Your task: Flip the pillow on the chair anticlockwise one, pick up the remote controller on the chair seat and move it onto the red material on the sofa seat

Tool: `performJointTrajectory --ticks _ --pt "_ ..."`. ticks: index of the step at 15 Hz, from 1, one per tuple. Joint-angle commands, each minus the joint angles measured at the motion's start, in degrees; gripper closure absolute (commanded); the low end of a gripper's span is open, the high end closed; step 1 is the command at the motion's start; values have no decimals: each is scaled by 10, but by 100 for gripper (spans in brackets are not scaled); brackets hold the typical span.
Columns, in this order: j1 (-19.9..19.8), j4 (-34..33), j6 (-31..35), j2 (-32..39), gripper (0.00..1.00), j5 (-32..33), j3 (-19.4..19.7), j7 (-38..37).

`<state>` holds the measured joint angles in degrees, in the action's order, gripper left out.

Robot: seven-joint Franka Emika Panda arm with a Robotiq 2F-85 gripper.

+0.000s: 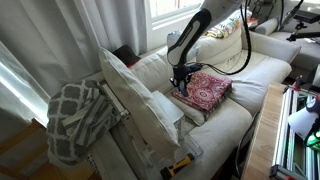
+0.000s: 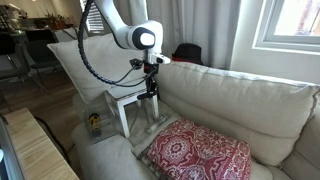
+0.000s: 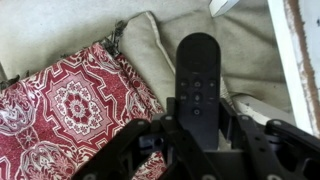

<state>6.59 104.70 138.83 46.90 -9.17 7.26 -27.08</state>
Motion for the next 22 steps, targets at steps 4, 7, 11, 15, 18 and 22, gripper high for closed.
performJointTrajectory --ticks 4,7,11,15,18,22 --pt "-7 4 6 -1 58 1 -5 -3" --pt "-6 4 6 -1 58 0 -5 -3" --pt "-32 -77 -88 54 83 29 18 19" --pt "-66 -163 -148 128 83 89 39 96" --pt "-88 -220 -160 185 83 118 39 141" --pt "-105 -301 -165 261 83 129 37 168"
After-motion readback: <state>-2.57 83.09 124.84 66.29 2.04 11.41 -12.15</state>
